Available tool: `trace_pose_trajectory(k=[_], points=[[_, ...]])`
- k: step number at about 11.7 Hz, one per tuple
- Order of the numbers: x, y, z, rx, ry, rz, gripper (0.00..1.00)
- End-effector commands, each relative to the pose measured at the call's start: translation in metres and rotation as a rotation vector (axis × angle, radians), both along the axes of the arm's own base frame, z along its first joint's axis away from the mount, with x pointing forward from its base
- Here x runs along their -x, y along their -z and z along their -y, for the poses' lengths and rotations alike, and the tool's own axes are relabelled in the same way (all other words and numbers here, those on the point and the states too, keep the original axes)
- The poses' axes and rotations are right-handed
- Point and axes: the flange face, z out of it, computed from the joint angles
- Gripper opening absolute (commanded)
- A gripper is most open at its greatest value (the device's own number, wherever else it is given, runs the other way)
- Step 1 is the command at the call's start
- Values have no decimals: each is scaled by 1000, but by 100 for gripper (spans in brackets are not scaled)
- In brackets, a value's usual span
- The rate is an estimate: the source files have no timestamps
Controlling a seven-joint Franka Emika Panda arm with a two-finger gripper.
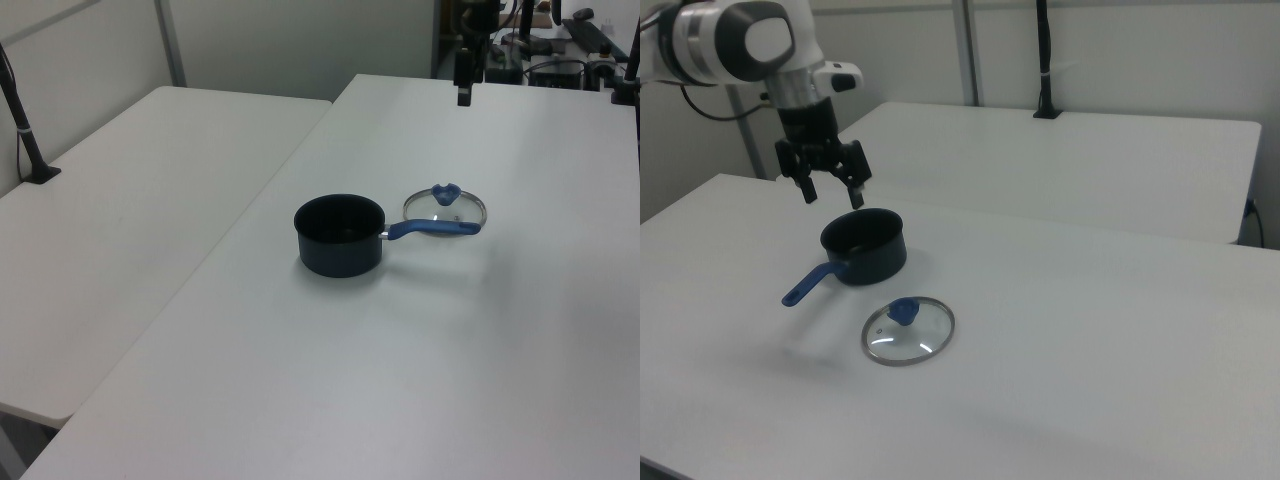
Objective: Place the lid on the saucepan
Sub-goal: 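Move the gripper down over the glass lid's blue knob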
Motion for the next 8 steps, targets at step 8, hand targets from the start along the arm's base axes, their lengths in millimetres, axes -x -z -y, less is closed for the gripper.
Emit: trace_pose_trajectory(k=[8], points=[[-17, 207, 81, 0, -381, -47, 100]])
